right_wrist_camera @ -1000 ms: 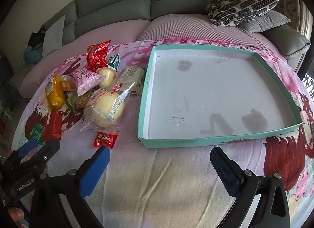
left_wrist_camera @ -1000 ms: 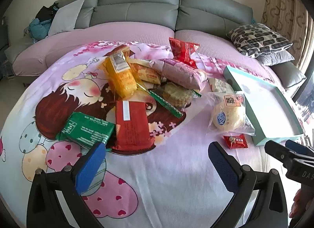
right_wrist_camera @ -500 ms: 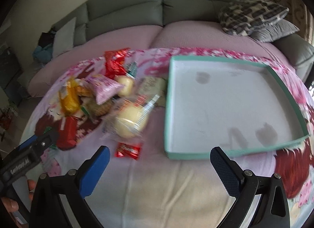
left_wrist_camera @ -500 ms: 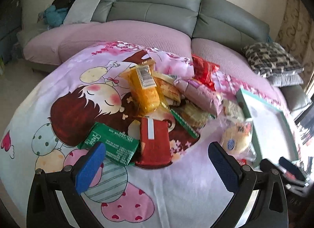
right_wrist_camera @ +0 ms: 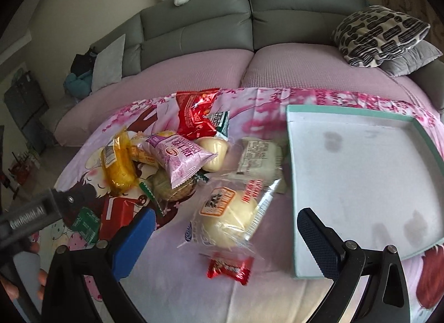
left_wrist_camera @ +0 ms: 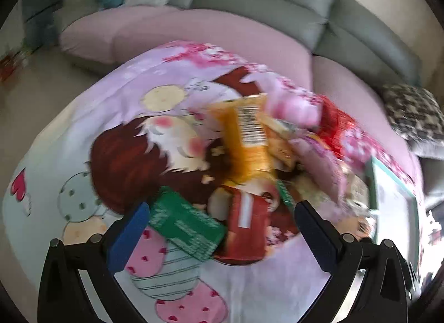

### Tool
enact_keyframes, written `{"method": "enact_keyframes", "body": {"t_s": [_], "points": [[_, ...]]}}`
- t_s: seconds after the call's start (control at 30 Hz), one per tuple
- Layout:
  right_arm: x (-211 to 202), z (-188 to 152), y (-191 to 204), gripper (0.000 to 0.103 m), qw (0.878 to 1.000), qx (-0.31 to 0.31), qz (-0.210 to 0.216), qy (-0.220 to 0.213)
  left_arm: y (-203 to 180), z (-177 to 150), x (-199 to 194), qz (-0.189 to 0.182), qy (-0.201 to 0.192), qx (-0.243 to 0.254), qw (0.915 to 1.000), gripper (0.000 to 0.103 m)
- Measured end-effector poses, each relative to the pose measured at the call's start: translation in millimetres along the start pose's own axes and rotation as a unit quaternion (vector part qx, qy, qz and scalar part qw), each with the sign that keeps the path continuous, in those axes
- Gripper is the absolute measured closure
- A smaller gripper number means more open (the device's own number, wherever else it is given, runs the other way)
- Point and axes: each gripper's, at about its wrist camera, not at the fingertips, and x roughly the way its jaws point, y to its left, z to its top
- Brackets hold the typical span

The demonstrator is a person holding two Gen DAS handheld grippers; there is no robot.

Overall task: Organize snacks
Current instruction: 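Grasp the green biscuit pack with the left tool while the right tool grasps the wrapped bun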

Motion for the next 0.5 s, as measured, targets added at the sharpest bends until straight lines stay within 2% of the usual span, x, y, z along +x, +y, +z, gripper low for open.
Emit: {"method": "enact_keyframes", "body": {"t_s": [0.07, 0.2, 0.37, 0.5], "points": [[2.9, 1.0, 1.7, 0.000, 1.000, -0.001, 0.003, 0.002, 8.6, -0.7, 6.3, 0.025, 0.009, -0.027, 0.9993, 0.000], [6.9, 2.5, 5.0, 0.000, 1.000, -0.014, 0.001, -0.001, 22.3, -4.8, 21.3, 0.037, 0.023, -0.066, 0.9969, 0.000], [17.3, 3.4, 6.0, 0.000, 1.000, -0.016, -0.002, 0.008, 29.7, -7.7, 39.6, 0.058, 0.037, -0.083, 0.9942, 0.000], [28.2, 0.7, 9.6, 0.000, 1.000, -0.023, -0.006, 0.018, 37.2, -9.6, 46.2, 0.048, 0.030, -0.097, 0.9936, 0.000]]}}
